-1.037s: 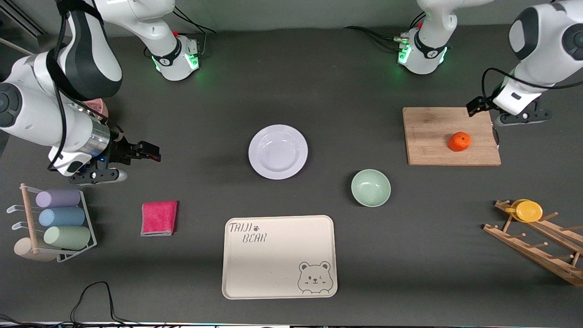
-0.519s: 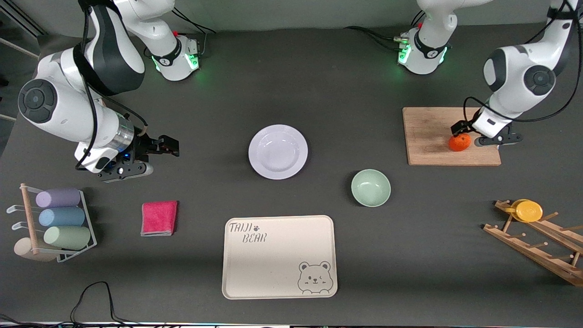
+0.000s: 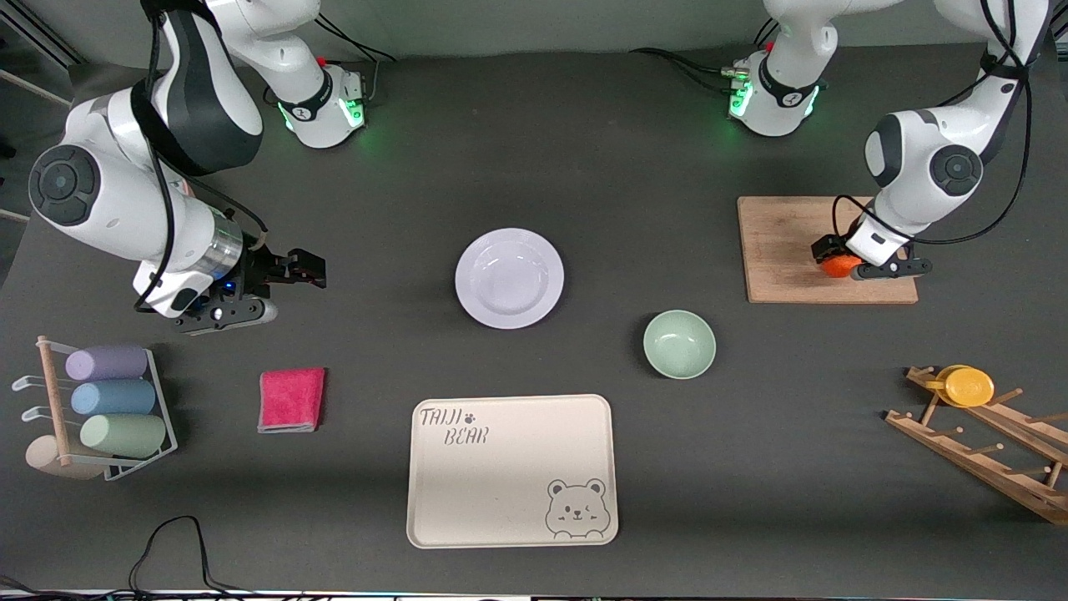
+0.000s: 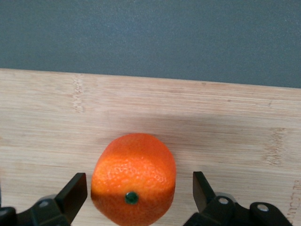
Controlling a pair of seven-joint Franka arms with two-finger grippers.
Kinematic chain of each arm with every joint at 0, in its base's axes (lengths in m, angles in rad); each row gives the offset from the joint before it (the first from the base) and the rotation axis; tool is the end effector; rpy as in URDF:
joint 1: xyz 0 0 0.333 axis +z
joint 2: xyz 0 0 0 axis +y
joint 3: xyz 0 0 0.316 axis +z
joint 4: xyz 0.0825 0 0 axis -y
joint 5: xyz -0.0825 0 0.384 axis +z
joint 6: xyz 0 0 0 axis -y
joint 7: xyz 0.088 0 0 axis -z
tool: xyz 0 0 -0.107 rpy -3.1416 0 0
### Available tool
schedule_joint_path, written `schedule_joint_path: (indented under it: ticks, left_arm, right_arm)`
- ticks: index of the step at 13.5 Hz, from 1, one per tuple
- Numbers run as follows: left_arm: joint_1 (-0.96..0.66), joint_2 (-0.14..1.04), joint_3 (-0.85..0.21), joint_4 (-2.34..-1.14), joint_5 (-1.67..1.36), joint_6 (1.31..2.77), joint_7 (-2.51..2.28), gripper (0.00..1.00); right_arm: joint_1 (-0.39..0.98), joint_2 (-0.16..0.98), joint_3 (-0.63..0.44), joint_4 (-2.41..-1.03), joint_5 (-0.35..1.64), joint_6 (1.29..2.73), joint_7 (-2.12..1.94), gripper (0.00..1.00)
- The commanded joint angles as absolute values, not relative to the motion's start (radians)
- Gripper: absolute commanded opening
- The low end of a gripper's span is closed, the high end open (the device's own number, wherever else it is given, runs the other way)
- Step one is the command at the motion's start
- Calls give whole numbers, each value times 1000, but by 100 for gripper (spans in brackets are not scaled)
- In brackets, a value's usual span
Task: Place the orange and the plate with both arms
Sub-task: 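Close the left gripper around the orange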
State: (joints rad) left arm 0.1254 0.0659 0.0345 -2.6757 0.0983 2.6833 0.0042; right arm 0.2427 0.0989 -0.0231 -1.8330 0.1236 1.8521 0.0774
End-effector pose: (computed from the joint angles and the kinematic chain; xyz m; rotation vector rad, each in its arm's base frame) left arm 0.4054 0.0625 0.2093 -3.1002 -0.1027 0.0956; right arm 0.5649 0.1364 0.4677 -3.0321 -0.1565 0.1456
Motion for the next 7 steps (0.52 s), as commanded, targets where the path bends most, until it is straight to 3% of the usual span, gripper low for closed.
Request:
schedule_joint_path:
  ticks: [1,2,3,7]
  left_arm:
    - [133,51,35,-2694,107,2695,5,90]
    - [133,48,35,-2694,107,2694,9,14]
    - [132,49,35,-2692,107,2694,9,0]
    - [132,41,35,-2691,107,2680,12,0]
  right_arm:
    - [247,95,-26,-1832,135,1864,90,100]
    - [247,95,-25,-1832,138,1867,94,100]
    - [247,95,-25,-1833,170,1867,94,100]
    - [249,100,-26,-1844,273,1865,94,100]
